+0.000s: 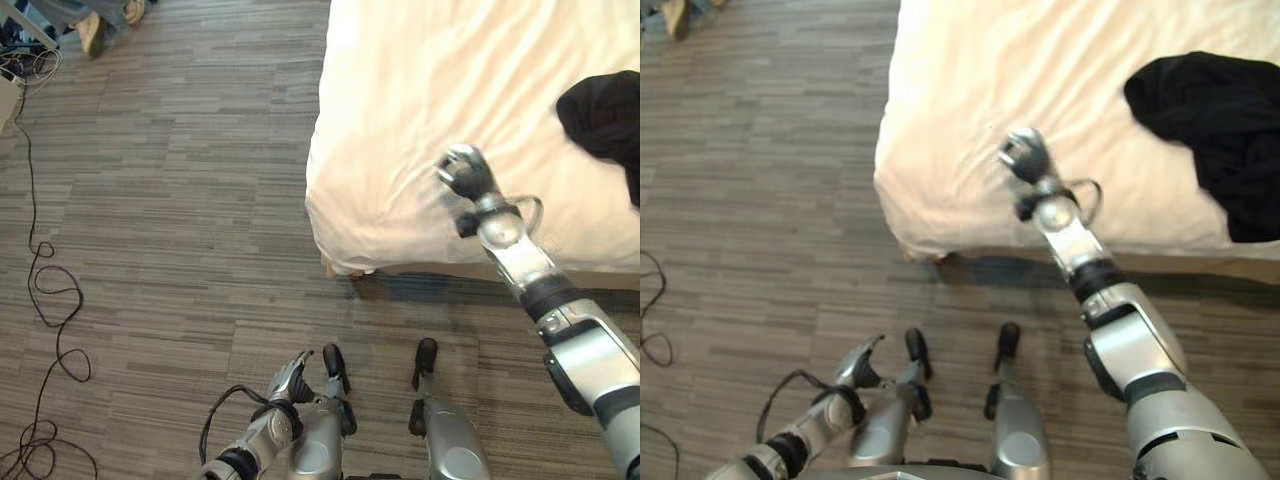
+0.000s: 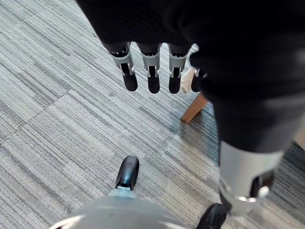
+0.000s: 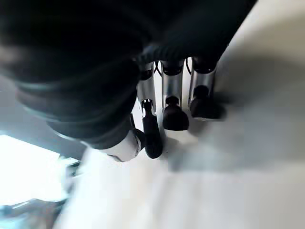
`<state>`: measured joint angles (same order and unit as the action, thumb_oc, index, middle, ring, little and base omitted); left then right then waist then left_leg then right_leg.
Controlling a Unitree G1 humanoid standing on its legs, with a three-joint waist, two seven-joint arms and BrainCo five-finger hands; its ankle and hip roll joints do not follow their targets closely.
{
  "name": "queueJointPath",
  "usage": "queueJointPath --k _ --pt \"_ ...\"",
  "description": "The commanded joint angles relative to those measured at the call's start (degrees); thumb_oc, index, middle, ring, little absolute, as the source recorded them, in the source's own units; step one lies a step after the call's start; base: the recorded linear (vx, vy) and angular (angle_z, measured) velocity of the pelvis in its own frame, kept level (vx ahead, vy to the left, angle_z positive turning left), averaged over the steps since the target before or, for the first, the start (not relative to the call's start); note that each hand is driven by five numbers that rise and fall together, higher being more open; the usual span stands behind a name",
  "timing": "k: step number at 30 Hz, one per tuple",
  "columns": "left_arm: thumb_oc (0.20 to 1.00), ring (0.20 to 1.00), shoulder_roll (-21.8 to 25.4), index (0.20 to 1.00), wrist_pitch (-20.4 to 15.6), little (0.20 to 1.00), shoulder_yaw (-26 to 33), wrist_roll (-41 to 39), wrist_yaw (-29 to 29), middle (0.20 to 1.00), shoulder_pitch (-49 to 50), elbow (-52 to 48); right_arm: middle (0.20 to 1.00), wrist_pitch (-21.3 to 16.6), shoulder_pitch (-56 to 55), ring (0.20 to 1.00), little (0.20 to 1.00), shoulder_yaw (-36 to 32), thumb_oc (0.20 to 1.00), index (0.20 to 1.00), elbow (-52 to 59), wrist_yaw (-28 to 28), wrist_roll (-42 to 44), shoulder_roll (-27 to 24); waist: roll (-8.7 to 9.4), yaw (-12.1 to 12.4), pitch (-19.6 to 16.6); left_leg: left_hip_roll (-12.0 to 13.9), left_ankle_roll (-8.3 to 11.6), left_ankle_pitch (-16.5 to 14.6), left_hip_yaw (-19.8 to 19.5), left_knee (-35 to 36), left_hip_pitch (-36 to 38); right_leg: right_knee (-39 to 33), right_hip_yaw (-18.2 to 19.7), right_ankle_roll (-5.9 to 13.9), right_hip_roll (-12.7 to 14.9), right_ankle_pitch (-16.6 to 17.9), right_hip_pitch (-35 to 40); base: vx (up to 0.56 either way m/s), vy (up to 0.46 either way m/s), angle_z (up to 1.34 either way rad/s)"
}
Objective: Tidy up the quilt and then pick up the clothes from the bed and put them into the laundry hamper.
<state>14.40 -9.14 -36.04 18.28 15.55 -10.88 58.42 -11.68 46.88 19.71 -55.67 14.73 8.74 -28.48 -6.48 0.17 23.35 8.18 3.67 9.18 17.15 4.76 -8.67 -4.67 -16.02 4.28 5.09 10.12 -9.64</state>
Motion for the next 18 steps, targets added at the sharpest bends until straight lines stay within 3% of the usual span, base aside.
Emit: queueJointPath --k 1,4,5,8,9,12,16,17,18 --pt "1.000 1.000 -0.6 1.000 -0.2 1.000 -2.2 1.9 -0.9 1.000 -1.8 2.4 0.200 2.7 -4.9 0.200 0.200 0.9 0.200 0.200 -1.0 -0.4 3.2 1.8 1.46 -0.3 0.9 1.9 4.80 -3.8 -1.1 0.2 3.2 -0.3 1.2 4.85 3.3 -8.9 4.3 0.04 0.049 0.19" --pt "1.000 1.000 -1.3 1.000 2.0 1.000 1.1 4.2 -1.8 1.000 -0.8 7.5 0.200 3.6 -21.6 0.200 0.200 -5.2 0.200 0.200 -5.1 -2.3 4.0 4.1 2.44 -2.4 -0.3 1.2 4.07 -5.5 -1.0 0.2 5.3 -0.1 1.4 5.06 3.8 -9.6 6.3 0.06 0.047 0.14" --pt "1.000 1.000 -1.3 1.000 2.0 1.000 1.0 4.2 -1.8 1.000 -0.8 7.5 0.200 3.6 -21.6 0.200 0.200 -5.2 0.200 0.200 -5.1 -2.3 4.0 4.1 2.44 -2.4 -0.5 1.2 4.04 -5.3 -1.0 0.2 5.1 -0.2 1.3 5.03 3.8 -9.4 6.1 0.07 0.050 0.06" --pt "1.000 1.000 -1.1 1.000 3.3 1.000 4.5 5.3 -3.3 1.000 2.0 10.7 0.200 5.4 -34.8 0.200 0.200 -7.5 0.200 0.200 -9.4 -4.4 0.6 8.2 4.79 -4.8 -3.0 0.8 2.99 -7.7 0.9 0.2 9.2 0.2 2.9 5.38 3.8 -9.9 8.7 0.13 0.095 -0.14" --pt "1.000 1.000 -0.9 1.000 3.5 1.000 5.1 5.7 -3.8 1.000 2.6 11.4 1.000 6.2 -36.9 1.000 1.000 -8.0 1.000 1.000 -10.5 -4.8 -0.3 8.8 5.30 -5.2 -4.0 0.6 2.83 -8.0 1.6 0.2 10.1 0.1 3.5 5.46 3.9 -9.7 9.2 0.13 0.099 -0.13" --pt "1.000 1.000 -0.4 1.000 3.8 1.000 5.9 6.2 -5.2 1.000 2.8 12.5 1.000 7.8 -42.0 1.000 1.000 -7.8 1.000 1.000 -13.8 -6.4 -4.1 10.4 6.22 -6.6 -6.1 -0.1 2.13 -9.3 2.6 0.2 12.9 1.2 5.0 5.84 4.2 -10.2 10.6 0.09 0.108 -0.53" --pt "1.000 1.000 0.4 1.000 4.3 1.000 6.0 5.9 -5.8 1.000 0.7 11.8 1.000 8.6 -44.3 1.000 1.000 -7.6 1.000 1.000 -13.0 -6.9 -4.9 12.3 6.73 -9.5 -6.8 -0.3 0.93 -10.6 4.0 0.2 16.3 11.4 7.8 6.62 3.7 -12.5 7.8 0.02 0.089 -0.28" --pt "1.000 1.000 0.4 1.000 4.6 1.000 6.2 5.8 -5.5 1.000 -0.3 11.5 1.000 8.4 -42.8 1.000 1.000 -7.7 1.000 1.000 -11.9 -6.1 -5.5 13.2 6.51 -9.7 -6.8 0.1 0.73 -11.5 7.7 0.2 18.1 15.2 4.4 7.19 4.8 -12.3 5.0 -0.03 0.081 -0.54" --pt "1.000 1.000 0.4 1.000 4.6 1.000 6.2 5.8 -5.5 1.000 -0.3 11.5 1.000 8.4 -42.8 1.000 1.000 -7.7 1.000 1.000 -11.9 -6.0 -5.6 13.2 6.54 -9.6 -6.7 0.1 0.72 -11.5 7.8 0.2 18.1 15.4 4.5 7.21 4.8 -12.4 4.9 0.03 0.069 -1.29"
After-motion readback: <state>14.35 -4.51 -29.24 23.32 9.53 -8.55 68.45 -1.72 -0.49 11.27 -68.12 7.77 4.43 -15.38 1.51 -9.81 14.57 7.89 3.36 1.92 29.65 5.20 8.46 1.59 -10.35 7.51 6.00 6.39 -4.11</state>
